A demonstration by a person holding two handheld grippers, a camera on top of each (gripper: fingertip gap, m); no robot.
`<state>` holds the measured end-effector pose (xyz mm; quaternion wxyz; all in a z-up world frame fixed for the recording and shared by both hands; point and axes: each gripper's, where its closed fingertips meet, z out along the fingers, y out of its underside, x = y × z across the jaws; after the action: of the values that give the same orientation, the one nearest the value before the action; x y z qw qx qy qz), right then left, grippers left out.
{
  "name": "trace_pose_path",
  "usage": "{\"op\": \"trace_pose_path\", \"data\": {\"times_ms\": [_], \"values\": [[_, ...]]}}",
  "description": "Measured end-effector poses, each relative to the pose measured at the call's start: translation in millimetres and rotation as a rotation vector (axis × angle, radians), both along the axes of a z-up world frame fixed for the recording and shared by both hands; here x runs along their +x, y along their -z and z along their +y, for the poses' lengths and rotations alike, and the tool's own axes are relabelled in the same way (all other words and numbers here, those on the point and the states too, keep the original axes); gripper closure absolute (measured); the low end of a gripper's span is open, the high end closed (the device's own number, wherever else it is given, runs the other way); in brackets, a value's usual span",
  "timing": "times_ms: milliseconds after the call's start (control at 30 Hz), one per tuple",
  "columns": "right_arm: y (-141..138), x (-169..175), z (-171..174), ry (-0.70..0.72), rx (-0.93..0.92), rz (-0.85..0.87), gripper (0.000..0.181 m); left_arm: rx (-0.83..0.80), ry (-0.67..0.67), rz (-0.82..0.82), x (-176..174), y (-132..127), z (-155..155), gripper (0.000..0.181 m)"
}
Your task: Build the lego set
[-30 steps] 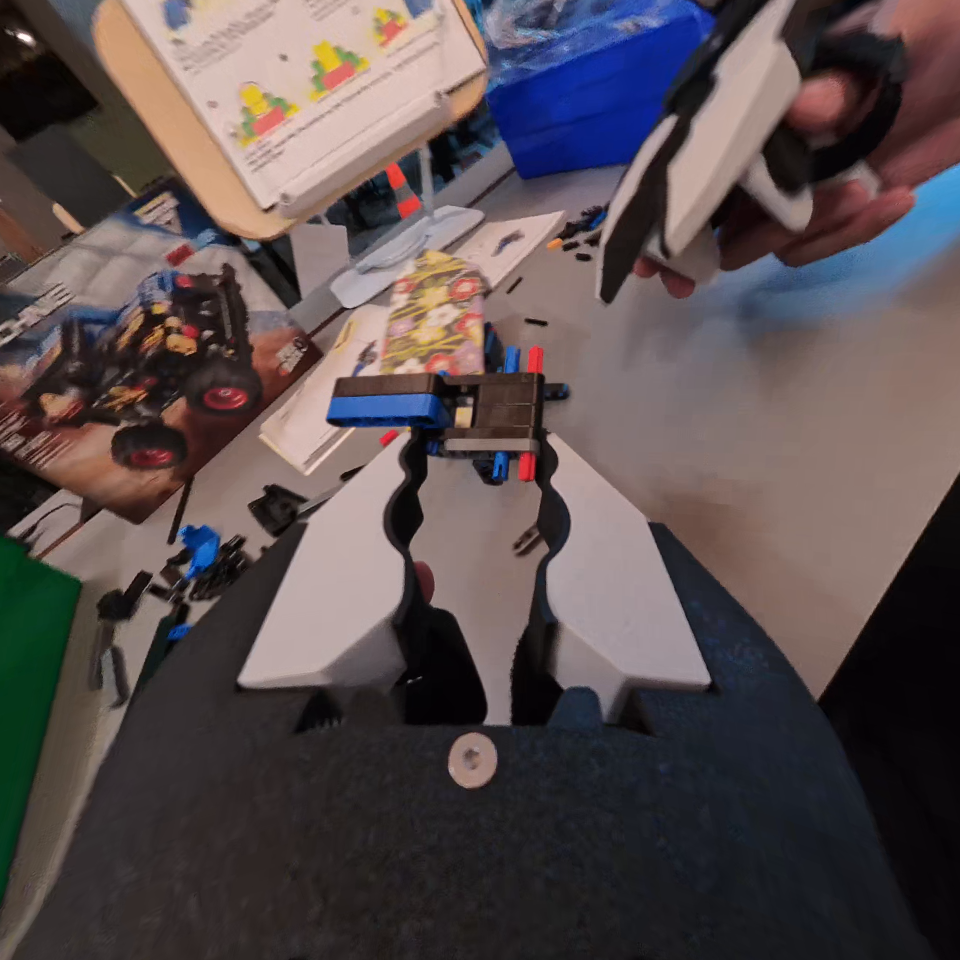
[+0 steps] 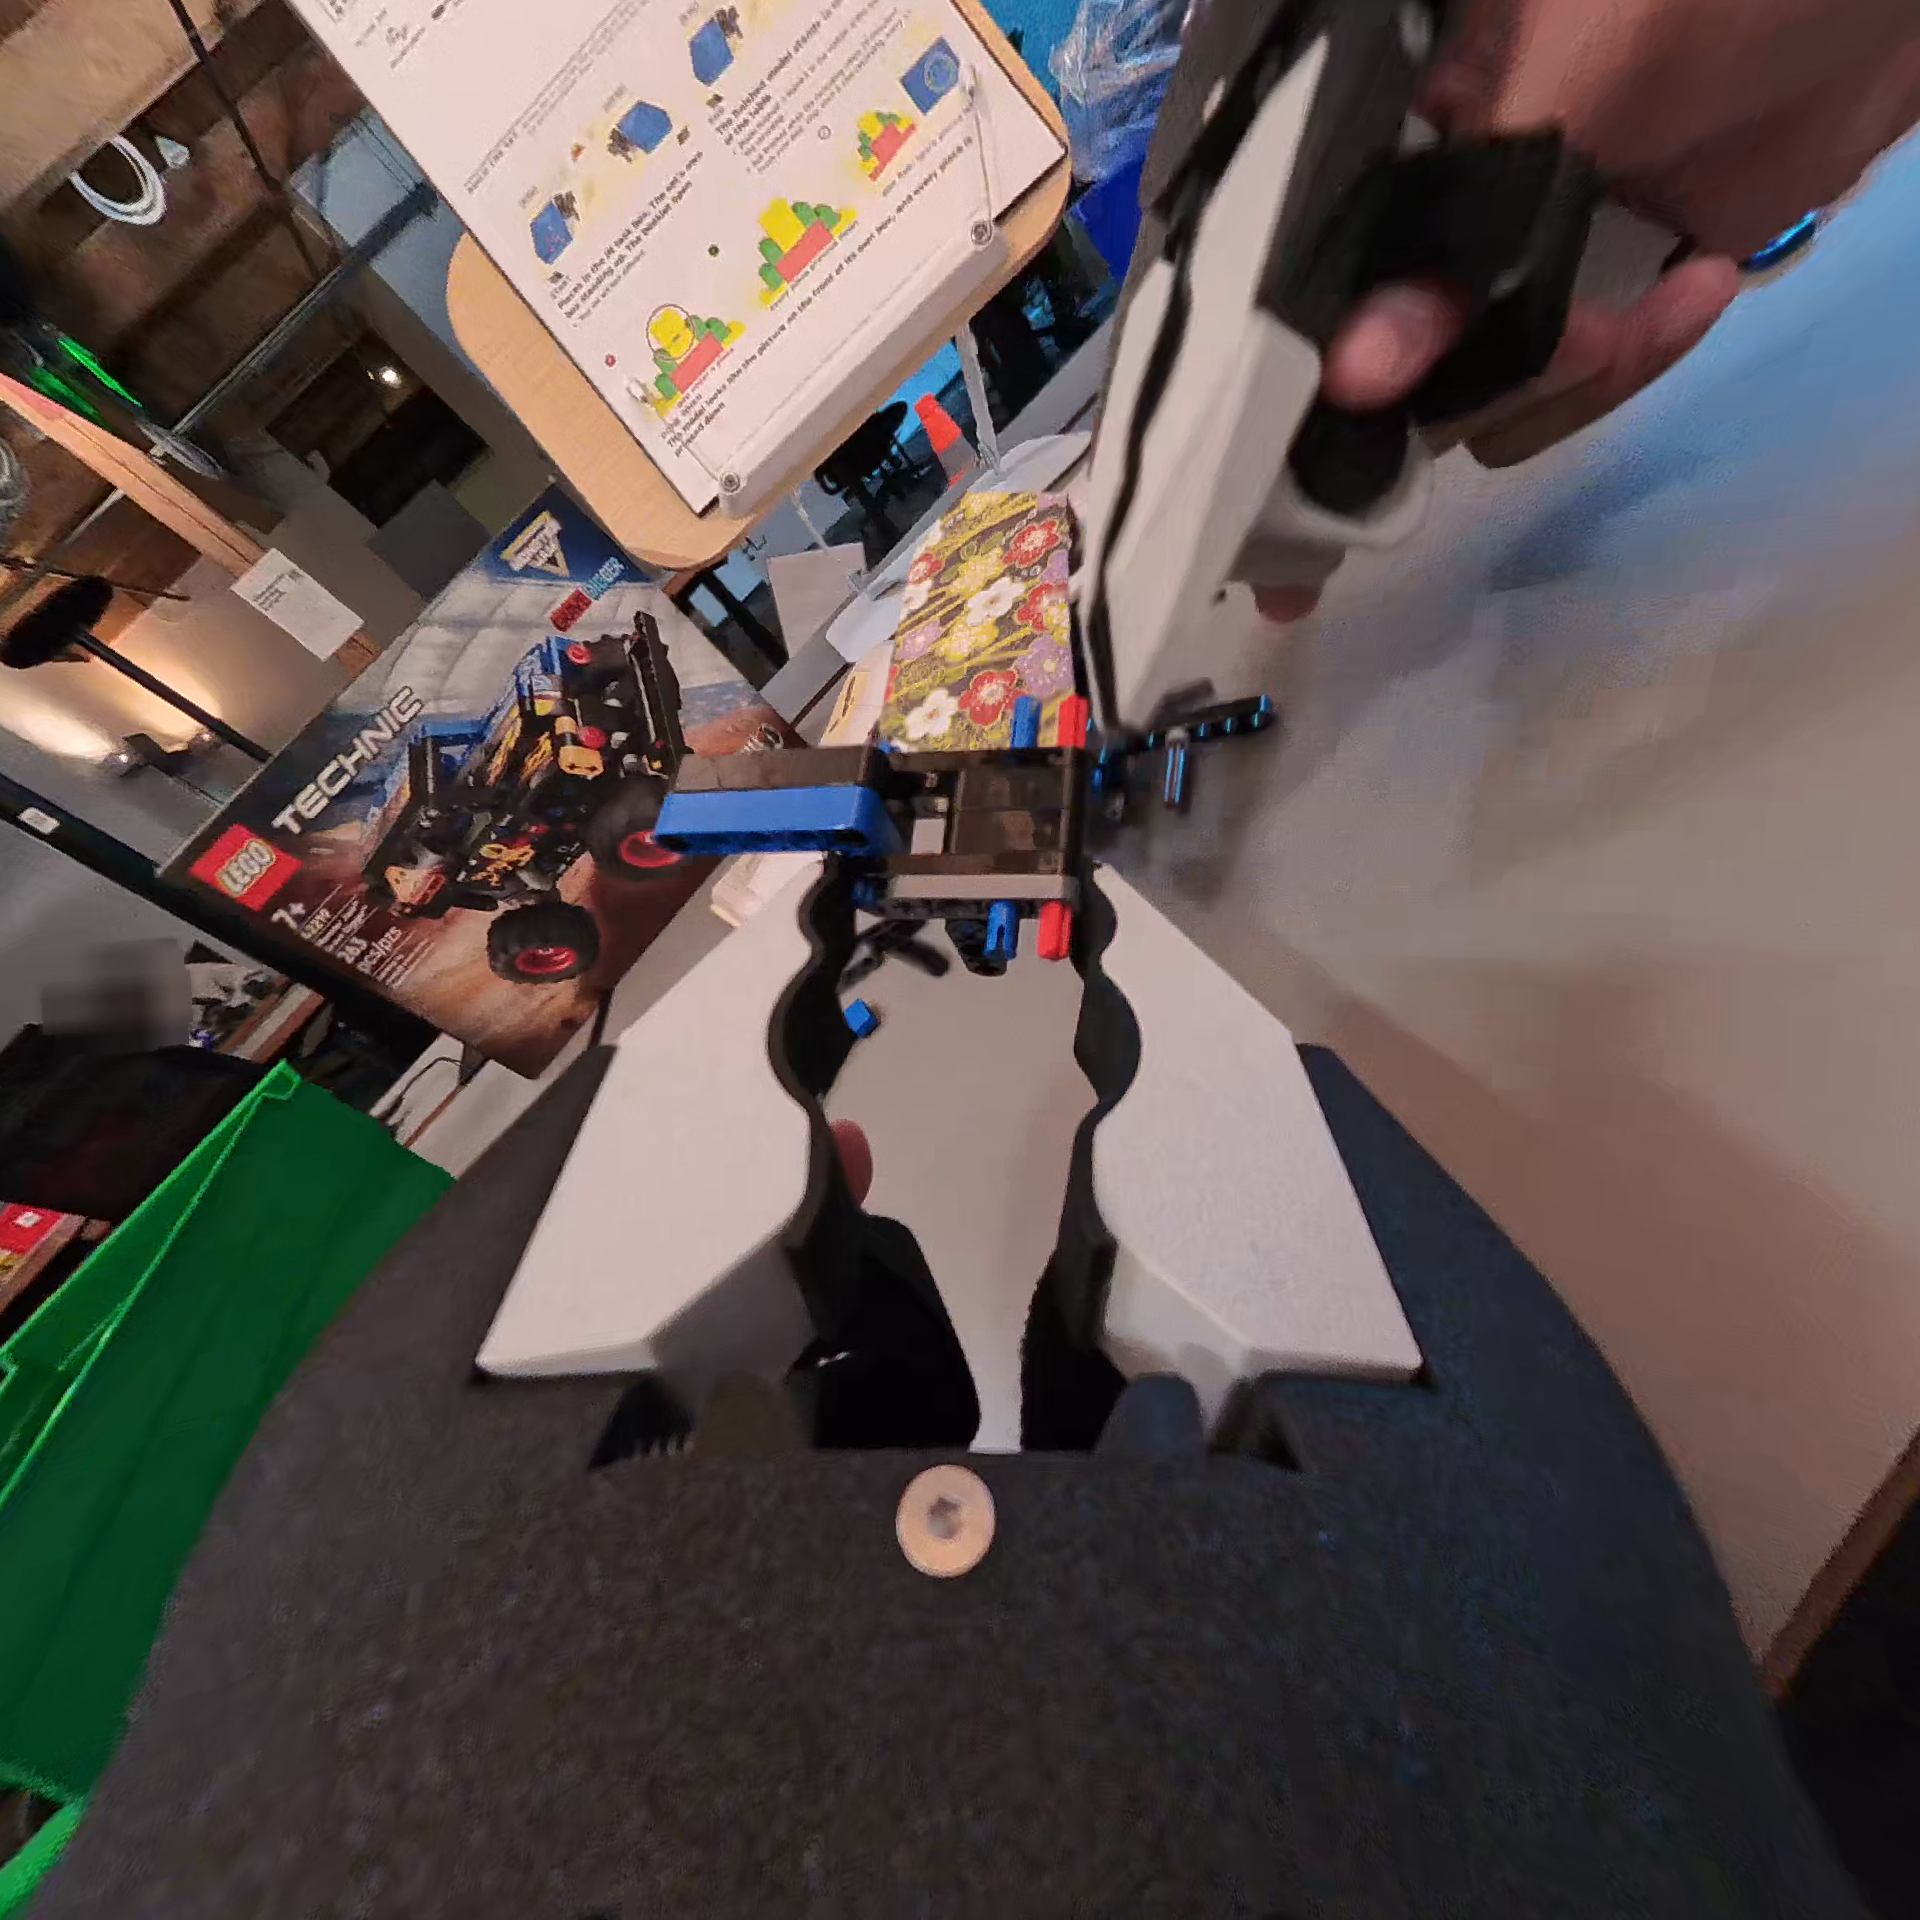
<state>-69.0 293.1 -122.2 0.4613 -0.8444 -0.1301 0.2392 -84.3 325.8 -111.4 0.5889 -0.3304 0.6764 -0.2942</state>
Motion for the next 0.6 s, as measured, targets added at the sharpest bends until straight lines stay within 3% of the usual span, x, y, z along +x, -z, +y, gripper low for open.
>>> {"op": "trace_pose_path", "data": {"times_ms": [33, 233, 333, 600], "values": [[-13.0, 0.6, -3.6, 0.002, 0.034, 0.115, 0.175, 0.002, 0.006, -0.009, 2.6, -1.2, -3.9, 0.142], [-45.4, 6.7, -13.9, 0.003, 0.029, 0.689, 0.176, -0.006, 0.017, -0.033, 14.9, -6.5, -21.3, 0.141], [-49.0, 4.5, -12.8, -0.007, 0.021, 0.783, 0.176, -0.016, -0.012, -0.042, 17.0, -7.2, -21.2, 0.141], [-39.8, 13.6, -4.4, 0.071, 0.026, 0.815, 0.176, -0.011, -0.059, -0.052, 19.8, -6.8, -21.2, 0.141]]}}
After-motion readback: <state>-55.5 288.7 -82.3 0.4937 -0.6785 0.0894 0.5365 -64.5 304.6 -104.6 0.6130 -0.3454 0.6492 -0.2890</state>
